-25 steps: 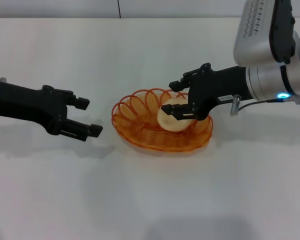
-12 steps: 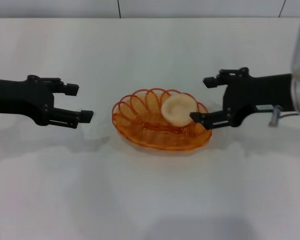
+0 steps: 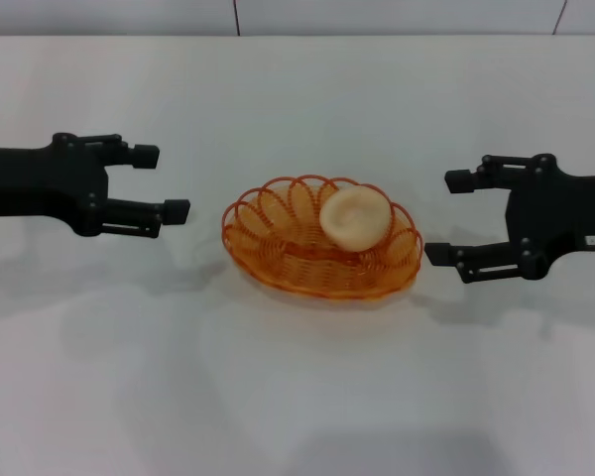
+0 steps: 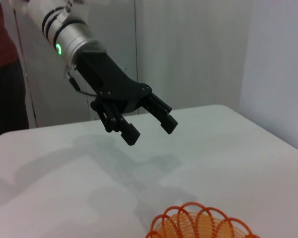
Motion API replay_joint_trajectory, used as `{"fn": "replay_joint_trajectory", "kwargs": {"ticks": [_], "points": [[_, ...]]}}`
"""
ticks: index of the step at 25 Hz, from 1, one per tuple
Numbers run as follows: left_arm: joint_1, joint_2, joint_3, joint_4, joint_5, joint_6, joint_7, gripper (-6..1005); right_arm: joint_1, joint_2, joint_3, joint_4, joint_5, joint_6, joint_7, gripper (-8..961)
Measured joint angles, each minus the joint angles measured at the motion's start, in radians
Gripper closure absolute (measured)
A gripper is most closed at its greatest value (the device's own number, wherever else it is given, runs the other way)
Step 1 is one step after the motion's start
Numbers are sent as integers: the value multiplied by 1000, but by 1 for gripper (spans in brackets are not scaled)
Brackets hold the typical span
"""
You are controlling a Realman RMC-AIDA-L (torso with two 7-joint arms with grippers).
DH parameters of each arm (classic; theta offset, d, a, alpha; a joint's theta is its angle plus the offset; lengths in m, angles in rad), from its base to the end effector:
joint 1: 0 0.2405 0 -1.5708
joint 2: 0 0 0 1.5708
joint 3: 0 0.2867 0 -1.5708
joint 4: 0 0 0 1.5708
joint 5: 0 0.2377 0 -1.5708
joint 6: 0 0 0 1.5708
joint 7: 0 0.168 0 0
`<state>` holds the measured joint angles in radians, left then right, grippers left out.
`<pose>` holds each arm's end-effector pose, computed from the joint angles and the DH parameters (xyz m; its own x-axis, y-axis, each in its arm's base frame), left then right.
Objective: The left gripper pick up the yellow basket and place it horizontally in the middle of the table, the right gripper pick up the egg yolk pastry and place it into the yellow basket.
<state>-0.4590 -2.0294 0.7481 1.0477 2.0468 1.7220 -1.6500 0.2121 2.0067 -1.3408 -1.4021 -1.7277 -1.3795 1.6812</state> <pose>-0.2794 0.3696 0.0433 0.8651 0.3398 0.3690 0.4266 -0.8853 -0.1848 0.2144 0.3446 -0.0001 0.9351 -0.1010 -0.3397 -0.2010 -0.9405 -0.2738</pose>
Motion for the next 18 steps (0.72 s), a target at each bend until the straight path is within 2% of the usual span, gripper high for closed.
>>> {"fn": "replay_joint_trajectory", "kwargs": {"ticks": [4, 11, 18], "points": [[-8, -2, 8, -17, -18, 3, 17, 112, 6, 0, 23, 10, -3, -25, -3, 121], [-28, 4, 91, -18, -10, 39, 19, 112, 15, 0, 17, 8, -25, -35, -3, 120], [-40, 4, 132, -17, 19, 65, 20, 112, 24, 0, 17, 10, -49, -64, -3, 121]]}}
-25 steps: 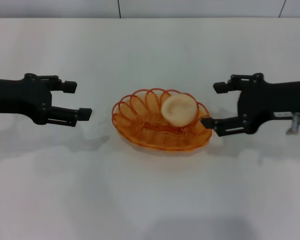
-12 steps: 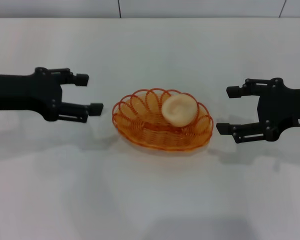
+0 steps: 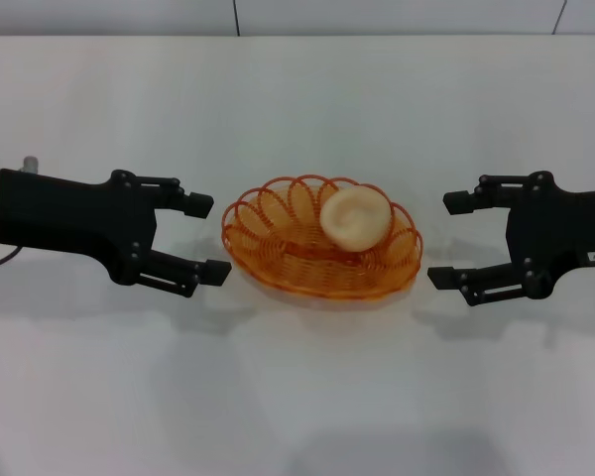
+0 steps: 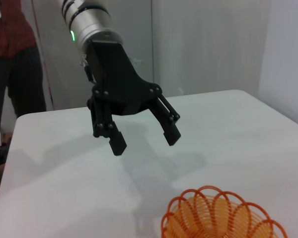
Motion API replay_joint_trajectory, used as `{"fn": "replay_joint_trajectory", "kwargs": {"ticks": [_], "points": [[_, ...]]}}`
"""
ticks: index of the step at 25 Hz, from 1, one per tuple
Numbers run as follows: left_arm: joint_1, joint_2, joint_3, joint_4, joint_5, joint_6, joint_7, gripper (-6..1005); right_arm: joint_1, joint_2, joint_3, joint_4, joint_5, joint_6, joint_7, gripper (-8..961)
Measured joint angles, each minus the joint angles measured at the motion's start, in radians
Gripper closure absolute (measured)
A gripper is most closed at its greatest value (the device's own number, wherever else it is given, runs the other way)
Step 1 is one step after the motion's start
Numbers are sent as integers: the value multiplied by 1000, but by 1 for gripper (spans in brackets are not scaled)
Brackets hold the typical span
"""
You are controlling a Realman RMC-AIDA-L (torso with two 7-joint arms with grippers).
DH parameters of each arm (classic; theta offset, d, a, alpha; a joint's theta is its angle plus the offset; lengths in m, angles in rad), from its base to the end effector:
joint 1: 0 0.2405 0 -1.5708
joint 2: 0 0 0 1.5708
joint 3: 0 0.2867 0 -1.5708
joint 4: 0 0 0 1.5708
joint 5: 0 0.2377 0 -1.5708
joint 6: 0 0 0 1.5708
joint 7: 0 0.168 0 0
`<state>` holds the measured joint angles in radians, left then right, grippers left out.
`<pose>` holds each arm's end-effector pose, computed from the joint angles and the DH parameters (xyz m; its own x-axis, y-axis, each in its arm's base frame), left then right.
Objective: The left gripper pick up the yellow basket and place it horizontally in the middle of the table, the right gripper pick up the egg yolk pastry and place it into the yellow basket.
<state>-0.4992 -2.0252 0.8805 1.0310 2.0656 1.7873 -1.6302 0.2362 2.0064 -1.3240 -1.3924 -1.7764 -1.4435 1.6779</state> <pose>-0.2573 0.3617 0.0158 0.9206 0.2874 0.2642 0.3092 -0.9500 -0.0440 0.2170 0.3414 -0.0023 0.9516 -0.0955 -0.2921 -0.1676 -0.9579 -0.2331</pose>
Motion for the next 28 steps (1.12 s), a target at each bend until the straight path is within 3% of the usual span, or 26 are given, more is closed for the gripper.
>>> {"fn": "replay_joint_trajectory", "kwargs": {"ticks": [28], "points": [[-9, -7, -1, 6, -4, -2, 3, 112, -3, 0, 2, 1, -12, -29, 0, 120]]}}
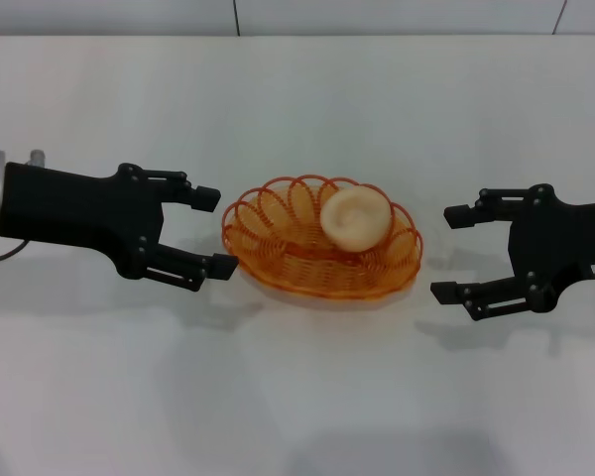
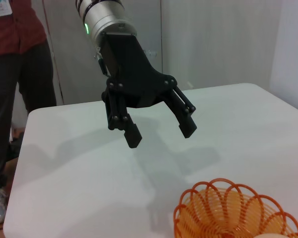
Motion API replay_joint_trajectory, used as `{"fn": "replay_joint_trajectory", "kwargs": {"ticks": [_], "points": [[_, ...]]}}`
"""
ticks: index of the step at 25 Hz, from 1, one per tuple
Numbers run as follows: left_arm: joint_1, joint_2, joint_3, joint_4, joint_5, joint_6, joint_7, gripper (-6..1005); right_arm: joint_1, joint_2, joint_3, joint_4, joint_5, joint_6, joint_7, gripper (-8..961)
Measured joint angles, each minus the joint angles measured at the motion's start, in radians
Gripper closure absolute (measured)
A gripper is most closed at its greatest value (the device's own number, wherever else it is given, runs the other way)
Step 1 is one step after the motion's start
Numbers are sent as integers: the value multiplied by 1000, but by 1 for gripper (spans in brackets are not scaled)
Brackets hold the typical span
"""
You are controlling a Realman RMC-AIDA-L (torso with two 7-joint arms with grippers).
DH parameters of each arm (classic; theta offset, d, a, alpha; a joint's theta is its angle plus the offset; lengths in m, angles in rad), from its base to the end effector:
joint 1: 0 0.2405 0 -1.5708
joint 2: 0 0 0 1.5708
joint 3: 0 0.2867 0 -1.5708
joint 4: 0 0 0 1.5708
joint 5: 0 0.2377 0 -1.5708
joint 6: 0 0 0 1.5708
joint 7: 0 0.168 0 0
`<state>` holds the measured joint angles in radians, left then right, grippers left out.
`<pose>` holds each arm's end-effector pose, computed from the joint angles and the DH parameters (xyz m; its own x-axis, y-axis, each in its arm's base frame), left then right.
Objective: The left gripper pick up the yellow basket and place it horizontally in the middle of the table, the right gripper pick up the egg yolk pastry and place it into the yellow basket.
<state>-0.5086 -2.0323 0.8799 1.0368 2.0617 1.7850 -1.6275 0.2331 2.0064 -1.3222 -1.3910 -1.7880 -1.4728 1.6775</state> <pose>-0.2513 0.3644 0.0142 0.9233 0.2713 0.2719 0.2942 -0.9546 -0.0462 0.2201 0.3362 -0.0037 0.9549 -0.1022 -0.2788 -0.1640 -0.9642 -0.2084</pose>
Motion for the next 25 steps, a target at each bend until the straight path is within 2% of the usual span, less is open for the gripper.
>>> {"fn": "replay_joint_trajectory", "kwargs": {"ticks": [25], "points": [[-16, -2, 1, -5, -10, -4, -1, 112, 3, 0, 0, 5, -1, 8, 0, 124]]}}
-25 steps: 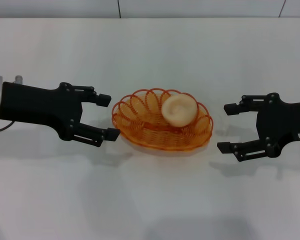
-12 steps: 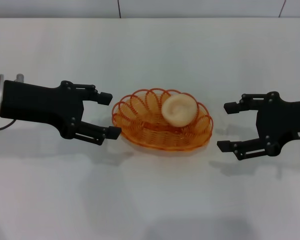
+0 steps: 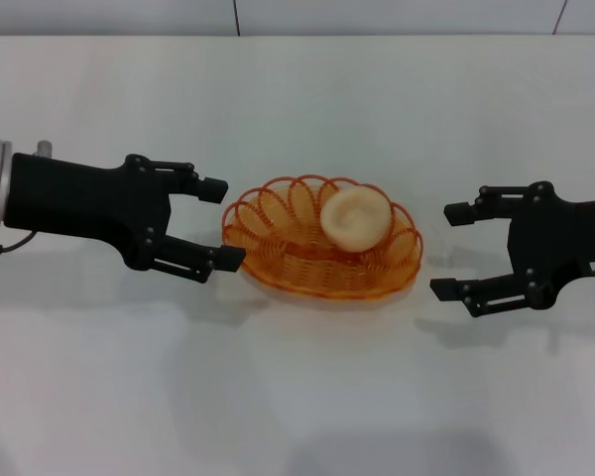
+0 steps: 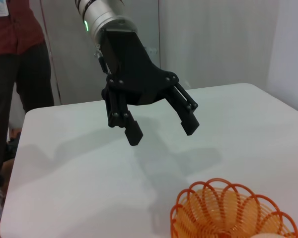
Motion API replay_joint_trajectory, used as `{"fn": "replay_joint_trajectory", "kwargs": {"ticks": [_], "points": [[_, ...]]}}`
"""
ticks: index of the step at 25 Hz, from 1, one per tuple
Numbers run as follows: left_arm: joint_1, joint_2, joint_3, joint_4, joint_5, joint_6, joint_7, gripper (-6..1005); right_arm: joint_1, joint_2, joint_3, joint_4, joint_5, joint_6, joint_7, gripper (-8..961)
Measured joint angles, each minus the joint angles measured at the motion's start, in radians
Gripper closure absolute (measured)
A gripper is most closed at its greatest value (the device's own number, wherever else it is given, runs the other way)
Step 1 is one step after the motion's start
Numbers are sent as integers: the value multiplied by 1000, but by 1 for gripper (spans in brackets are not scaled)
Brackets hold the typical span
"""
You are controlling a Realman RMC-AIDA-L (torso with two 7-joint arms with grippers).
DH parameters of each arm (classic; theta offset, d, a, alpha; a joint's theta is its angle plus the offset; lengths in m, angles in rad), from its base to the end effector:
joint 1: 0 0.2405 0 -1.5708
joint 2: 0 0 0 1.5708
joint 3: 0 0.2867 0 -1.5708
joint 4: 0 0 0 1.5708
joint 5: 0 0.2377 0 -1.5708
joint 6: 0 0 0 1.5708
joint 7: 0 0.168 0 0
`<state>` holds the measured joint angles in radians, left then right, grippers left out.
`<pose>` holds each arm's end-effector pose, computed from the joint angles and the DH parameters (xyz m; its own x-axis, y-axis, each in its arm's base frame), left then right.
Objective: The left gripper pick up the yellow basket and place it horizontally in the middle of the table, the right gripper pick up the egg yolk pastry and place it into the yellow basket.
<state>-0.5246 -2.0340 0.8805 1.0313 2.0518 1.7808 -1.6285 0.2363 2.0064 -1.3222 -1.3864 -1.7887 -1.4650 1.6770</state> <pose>-0.2444 0.3687 0.0131 0.9235 0.2589 0.2832 0.2823 -0.9583 -0.0446 0.2202 0.3381 -0.0040 0.9547 -0.1030 -0.2792 -0.1663 -0.9626 -0.2137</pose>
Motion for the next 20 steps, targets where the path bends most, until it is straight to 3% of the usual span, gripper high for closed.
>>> {"fn": "replay_joint_trajectory", "kwargs": {"ticks": [20], "points": [[0, 0, -2, 6, -9, 0, 0, 112, 4, 0, 0, 11, -14, 3, 5, 124]]}}
